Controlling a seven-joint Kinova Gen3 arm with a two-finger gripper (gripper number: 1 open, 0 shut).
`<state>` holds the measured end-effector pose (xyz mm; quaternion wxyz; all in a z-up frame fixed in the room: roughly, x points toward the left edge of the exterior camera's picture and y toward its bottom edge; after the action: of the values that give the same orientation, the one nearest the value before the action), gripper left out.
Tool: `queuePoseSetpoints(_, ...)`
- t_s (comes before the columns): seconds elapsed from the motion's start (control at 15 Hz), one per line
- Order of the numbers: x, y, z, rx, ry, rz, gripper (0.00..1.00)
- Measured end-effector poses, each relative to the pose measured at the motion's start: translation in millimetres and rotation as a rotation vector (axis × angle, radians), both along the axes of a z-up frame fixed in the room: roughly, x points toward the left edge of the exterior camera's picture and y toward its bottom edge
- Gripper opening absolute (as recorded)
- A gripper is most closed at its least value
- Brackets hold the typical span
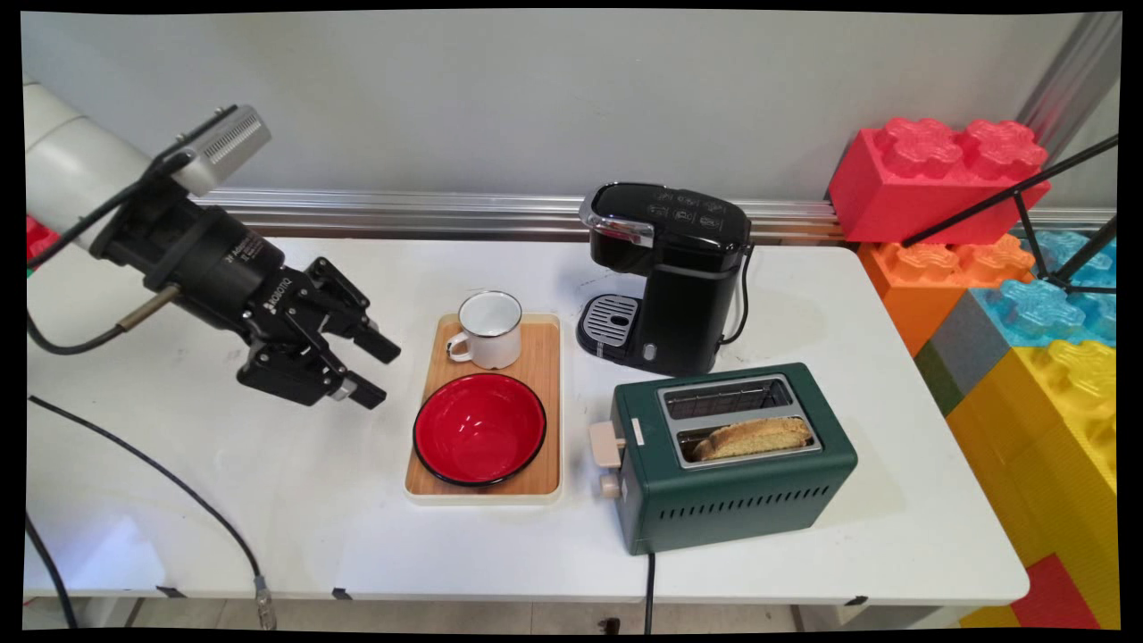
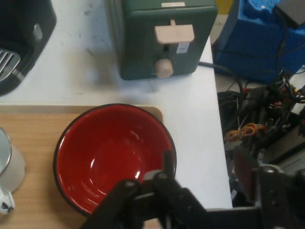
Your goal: Press the toaster switch
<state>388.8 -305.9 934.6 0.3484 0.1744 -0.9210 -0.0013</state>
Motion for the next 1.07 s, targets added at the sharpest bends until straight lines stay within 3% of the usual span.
queuePoseSetpoints(0.53,-11.9,-5.1,-2.2,0.005,0.012,-0.011,0.00)
queuePoseSetpoints(1.07,-76.6,-29.6,-16.9,-0.008,0.039,0.007,0.00)
